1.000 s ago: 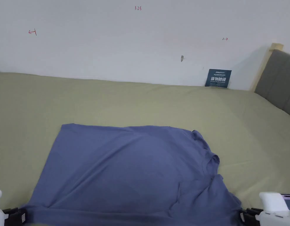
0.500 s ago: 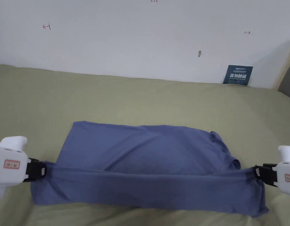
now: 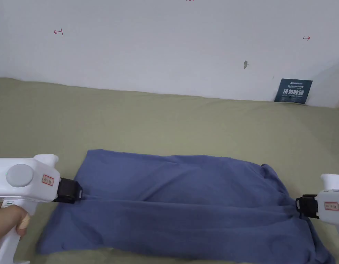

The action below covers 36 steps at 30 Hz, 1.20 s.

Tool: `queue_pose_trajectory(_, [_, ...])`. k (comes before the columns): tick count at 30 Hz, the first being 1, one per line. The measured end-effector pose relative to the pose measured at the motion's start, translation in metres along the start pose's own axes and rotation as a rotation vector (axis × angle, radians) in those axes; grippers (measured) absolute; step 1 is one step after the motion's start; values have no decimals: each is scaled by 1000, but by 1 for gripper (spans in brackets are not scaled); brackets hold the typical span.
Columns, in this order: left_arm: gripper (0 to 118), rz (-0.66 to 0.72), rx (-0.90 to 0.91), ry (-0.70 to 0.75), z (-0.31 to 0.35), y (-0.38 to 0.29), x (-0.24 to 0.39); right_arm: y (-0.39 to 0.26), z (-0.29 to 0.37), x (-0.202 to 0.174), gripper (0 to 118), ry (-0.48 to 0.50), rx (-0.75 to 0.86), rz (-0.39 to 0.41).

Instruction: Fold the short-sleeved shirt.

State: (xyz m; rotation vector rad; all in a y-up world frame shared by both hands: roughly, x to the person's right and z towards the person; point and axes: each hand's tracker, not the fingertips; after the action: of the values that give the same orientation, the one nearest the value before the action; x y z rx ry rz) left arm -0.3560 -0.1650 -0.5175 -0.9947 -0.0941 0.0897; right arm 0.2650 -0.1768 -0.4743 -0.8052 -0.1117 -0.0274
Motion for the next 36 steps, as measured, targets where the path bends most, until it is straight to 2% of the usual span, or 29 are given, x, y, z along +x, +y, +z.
queue_pose_trajectory(1, [86,-4,21,-20,8,-1,0,-2,7,3,46,15,29,-28])
queue_pose_trajectory(2, [85,0,39,-35,18,-3,1,-2,16,6,54,57,60,-62])
queue_pose_trajectory(4, [85,-13,45,-29,37,-10,5,-3,34,7,55,81,96,-77])
queue_pose_trajectory(7, [81,-67,83,-5,67,-29,11,-9,64,2,54,88,96,-54])
queue_pose_trajectory(8, [69,-61,90,-4,75,-38,12,-14,72,-2,50,115,86,-55])
queue_pose_trajectory(9, [49,-41,106,-5,80,-47,12,-19,80,-5,42,165,50,-60])
queue_pose_trajectory(10, [23,-8,120,-17,83,-54,10,-24,86,-7,23,196,16,-61])
queue_pose_trajectory(11, [3,31,112,-39,84,-63,6,-30,90,-11,0,202,-23,-65])
queue_pose_trajectory(13, [0,85,132,-42,83,-83,0,-43,95,-20,0,177,-55,-52])
queue_pose_trajectory(16, [0,71,100,-39,77,-105,-4,-63,99,-30,0,187,-59,3])
queue_pose_trajectory(22, [0,105,62,-49,51,-112,-16,-80,94,-27,0,189,-92,-31])
queue_pose_trajectory(23, [4,109,62,-40,46,-109,-17,-80,94,-26,0,183,-90,-34])
queue_pose_trajectory(24, [20,112,68,-24,41,-106,-19,-82,88,-15,0,182,-90,-43])
queue_pose_trajectory(25, [51,109,64,-24,39,-102,-14,-82,87,-11,0,184,-94,-53])
queue_pose_trajectory(26, [98,110,51,-29,34,-100,-16,-81,86,-8,0,187,-100,-62])
queue_pose_trajectory(27, [111,116,64,-54,31,-102,-18,-81,86,-5,0,189,-101,-70])
queue_pose_trajectory(30, [105,130,14,-61,16,-103,-14,-84,92,-4,0,186,-79,-87])
queue_pose_trajectory(31, [99,127,-13,-63,12,-106,-14,-84,91,-2,0,180,-68,-92])
queue_pose_trajectory(33, [75,41,32,65,14,-110,-4,-81,84,13,1,177,-59,-102])
queue_pose_trajectory(34, [61,20,36,105,16,-110,-2,-79,82,15,7,171,-63,-104])
queue_pose_trajectory(35, [41,30,43,96,20,-109,-4,-78,79,15,35,137,-65,-96])
queue_pose_trajectory(36, [25,60,70,18,25,-108,-11,-79,77,14,64,123,-65,-77])
